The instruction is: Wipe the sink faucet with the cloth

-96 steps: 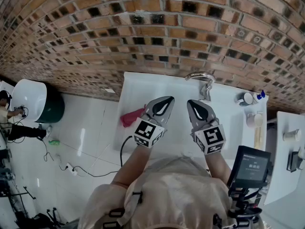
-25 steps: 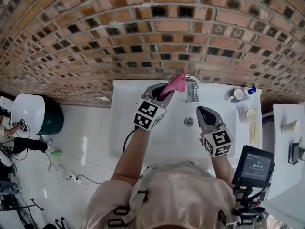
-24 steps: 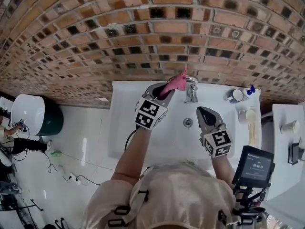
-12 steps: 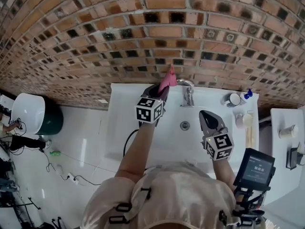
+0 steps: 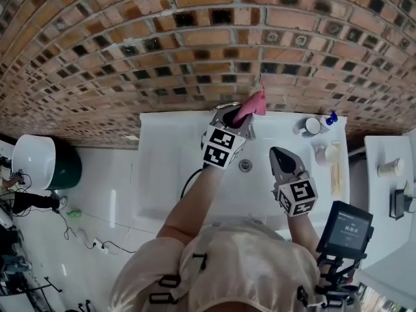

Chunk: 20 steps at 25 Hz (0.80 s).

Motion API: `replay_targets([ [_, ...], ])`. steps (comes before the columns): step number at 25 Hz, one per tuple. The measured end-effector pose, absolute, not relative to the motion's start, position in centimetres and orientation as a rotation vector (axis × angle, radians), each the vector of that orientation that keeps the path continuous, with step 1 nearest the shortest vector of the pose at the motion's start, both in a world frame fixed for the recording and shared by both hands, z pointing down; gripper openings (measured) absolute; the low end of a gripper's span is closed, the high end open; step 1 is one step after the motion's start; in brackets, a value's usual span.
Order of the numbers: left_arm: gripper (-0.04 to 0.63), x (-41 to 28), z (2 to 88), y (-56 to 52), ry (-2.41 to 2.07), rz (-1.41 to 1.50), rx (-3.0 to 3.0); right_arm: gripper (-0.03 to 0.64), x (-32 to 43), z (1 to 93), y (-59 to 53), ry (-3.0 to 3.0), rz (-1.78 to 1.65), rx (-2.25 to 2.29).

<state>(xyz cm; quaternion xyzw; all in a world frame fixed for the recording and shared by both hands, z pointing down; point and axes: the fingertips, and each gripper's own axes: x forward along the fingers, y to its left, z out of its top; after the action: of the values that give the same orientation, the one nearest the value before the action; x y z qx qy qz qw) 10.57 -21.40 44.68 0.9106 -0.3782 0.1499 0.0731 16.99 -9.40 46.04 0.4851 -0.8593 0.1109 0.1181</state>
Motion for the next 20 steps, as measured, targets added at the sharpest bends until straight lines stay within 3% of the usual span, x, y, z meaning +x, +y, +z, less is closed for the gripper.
replay_targets([
  [13,0.094,13.4,56.2,-22.2,-0.999,0.754,2.619,-0.009,22.1,49.0,-10.3,-2.398,0.446,1.543],
  [20,0.094,11.7,45.8,-20.8,-1.048,0.453,2.773,-0.009,20.2,49.0,-11.5,-2.431,0.444,1.502],
])
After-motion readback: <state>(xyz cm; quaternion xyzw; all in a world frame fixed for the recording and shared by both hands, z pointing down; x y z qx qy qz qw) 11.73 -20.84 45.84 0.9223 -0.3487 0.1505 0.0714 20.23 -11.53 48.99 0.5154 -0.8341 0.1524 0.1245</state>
